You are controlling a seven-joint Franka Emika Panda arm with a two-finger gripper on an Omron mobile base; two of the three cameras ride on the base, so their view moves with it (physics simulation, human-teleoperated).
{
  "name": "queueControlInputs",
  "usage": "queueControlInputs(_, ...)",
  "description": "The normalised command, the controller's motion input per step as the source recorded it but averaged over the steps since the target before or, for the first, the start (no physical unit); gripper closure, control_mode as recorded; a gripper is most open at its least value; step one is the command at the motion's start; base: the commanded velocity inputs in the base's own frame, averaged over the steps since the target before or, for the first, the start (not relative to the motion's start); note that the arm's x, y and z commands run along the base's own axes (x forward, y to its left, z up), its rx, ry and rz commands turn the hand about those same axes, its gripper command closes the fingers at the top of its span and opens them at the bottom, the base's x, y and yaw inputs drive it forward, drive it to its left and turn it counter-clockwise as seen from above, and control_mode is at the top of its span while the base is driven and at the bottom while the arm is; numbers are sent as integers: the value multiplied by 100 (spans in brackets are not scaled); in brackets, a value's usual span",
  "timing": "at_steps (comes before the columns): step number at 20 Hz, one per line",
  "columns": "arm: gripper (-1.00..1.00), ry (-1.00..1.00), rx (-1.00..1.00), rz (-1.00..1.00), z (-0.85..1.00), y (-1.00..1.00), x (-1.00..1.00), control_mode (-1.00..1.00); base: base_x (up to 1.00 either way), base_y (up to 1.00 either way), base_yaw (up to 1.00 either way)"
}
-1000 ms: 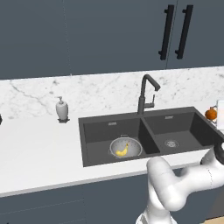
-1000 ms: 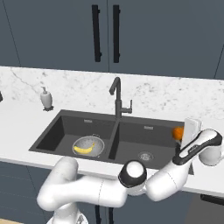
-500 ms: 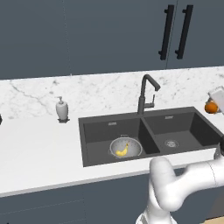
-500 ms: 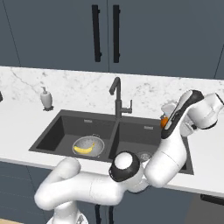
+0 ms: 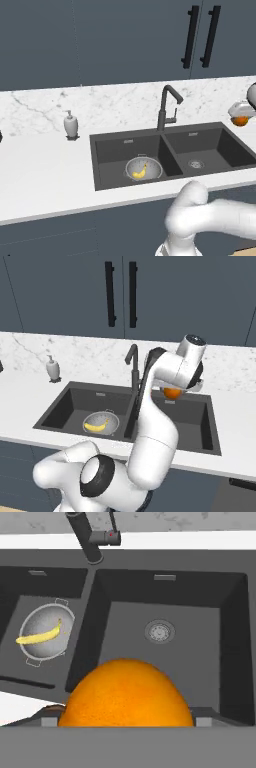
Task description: Put the colander in the sink, put the banana, orange in the colander, and turn on the sink faucet and pour water over the colander.
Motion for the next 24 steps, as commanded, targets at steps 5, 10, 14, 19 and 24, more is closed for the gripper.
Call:
queueControlInputs(5,100,-43,-48,7,13,100,-91,-100,0,0,0)
queueControlInputs(10,100,-5,-40,21,43,100,-44,-100,0,0,0)
queueControlInputs(14,100,15,-34,25,77,100,-31,-100,0,0,0)
queueControlInputs(19,100,10,-24,17,67,100,-31,-100,0,0,0)
queueControlInputs(24,100,-5,-7,17,12,100,-27,-100,0,0,0)
